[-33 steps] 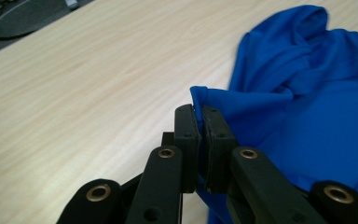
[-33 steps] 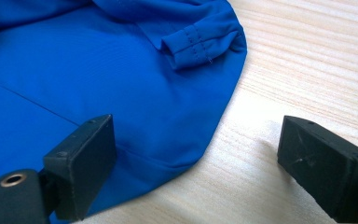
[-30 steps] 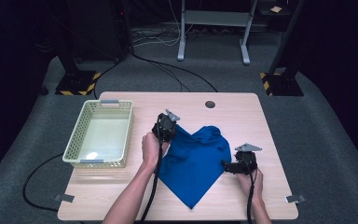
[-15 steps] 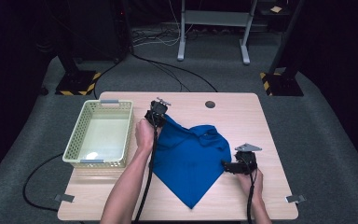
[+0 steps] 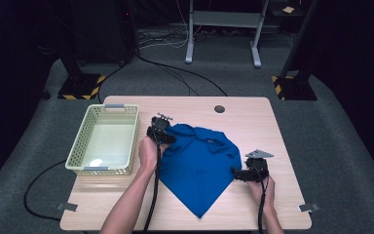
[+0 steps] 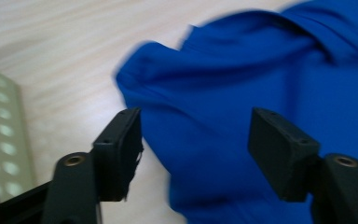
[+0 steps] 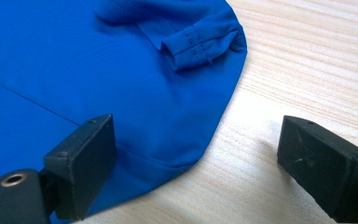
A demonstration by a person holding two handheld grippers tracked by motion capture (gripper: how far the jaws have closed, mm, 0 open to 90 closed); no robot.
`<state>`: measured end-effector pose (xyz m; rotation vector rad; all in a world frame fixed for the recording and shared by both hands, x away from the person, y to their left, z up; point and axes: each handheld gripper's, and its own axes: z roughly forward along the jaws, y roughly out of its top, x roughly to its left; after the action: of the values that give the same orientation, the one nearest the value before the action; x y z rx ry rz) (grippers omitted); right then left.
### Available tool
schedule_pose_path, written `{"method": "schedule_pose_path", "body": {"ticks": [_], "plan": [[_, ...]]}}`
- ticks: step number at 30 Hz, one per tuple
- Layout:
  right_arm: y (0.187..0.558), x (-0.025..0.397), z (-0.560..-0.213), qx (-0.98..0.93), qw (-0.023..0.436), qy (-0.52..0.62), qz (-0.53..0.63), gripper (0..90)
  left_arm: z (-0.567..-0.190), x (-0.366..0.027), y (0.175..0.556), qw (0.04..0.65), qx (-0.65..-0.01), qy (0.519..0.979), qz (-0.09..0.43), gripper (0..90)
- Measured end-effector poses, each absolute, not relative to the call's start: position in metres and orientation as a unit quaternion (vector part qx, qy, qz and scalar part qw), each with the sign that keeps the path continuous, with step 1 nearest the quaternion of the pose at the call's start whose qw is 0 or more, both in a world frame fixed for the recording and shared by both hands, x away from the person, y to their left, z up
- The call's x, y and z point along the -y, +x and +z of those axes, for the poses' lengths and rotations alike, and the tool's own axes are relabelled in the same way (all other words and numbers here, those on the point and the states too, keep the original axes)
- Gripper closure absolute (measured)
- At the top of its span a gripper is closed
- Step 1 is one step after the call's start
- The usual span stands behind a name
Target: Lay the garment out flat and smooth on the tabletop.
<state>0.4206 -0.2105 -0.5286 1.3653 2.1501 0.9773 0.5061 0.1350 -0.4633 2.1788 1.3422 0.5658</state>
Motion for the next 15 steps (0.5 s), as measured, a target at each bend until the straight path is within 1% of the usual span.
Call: {"method": "schedule_pose_path", "body": {"ticks": [3,7,9,12,15], "plan": [[0.421,0.211,-0.528,-0.771,0.203,0.491,0.351,10.4,-0.470,-0.129,0.481,0.272,-0.472,0.815,0.199,28.6],[0.424,0.213,-0.526,-0.755,0.175,0.504,0.382,7.3,-0.486,-0.125,0.453,0.282,-0.457,0.824,0.183,27.5],[0.423,0.206,-0.522,-0.753,0.179,0.497,0.392,7.4,-0.495,-0.124,0.442,0.282,-0.454,0.827,0.176,26.0],[0.428,0.187,-0.520,-0.776,0.184,0.477,0.369,7.3,-0.507,-0.124,0.434,0.278,-0.455,0.828,0.173,22.8],[0.432,0.175,-0.523,-0.793,0.187,0.467,0.345,8.2,-0.514,-0.128,0.429,0.293,-0.465,0.819,0.166,20.1]]}}
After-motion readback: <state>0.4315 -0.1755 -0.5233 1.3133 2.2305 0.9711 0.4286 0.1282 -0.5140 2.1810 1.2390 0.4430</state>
